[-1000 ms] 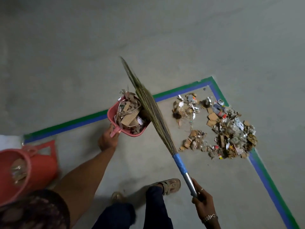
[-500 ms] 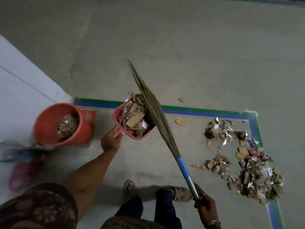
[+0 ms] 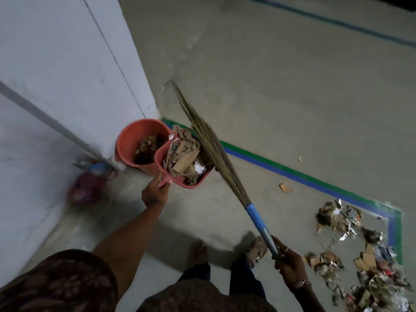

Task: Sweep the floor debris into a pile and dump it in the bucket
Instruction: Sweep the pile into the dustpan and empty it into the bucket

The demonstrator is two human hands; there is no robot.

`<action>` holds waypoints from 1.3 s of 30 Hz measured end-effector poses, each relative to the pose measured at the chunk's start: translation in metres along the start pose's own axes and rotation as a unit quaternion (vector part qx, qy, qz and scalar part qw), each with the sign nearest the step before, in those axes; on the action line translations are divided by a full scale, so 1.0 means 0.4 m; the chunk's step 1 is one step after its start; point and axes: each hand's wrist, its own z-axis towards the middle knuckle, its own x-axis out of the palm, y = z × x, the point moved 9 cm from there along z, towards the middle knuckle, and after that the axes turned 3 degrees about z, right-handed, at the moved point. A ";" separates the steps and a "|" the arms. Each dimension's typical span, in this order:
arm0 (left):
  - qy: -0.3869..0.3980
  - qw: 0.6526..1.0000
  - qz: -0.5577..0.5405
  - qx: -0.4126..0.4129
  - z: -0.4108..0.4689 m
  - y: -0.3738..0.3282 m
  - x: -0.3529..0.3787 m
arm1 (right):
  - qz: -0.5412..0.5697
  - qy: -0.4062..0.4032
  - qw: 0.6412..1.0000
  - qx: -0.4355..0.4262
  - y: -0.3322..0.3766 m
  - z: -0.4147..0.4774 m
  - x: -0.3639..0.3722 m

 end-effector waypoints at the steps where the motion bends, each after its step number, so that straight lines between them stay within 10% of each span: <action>1: -0.003 1.000 -0.002 -0.008 0.008 0.027 -0.022 | -0.008 0.010 1.000 -0.012 0.022 0.014 0.020; 11: -0.095 0.991 0.012 -0.092 0.104 0.233 -0.230 | -0.033 0.086 0.994 -0.053 0.221 0.182 0.217; 39: 0.009 0.970 0.190 -0.150 0.754 0.318 -0.270 | -0.170 0.169 0.971 0.002 0.468 0.721 0.637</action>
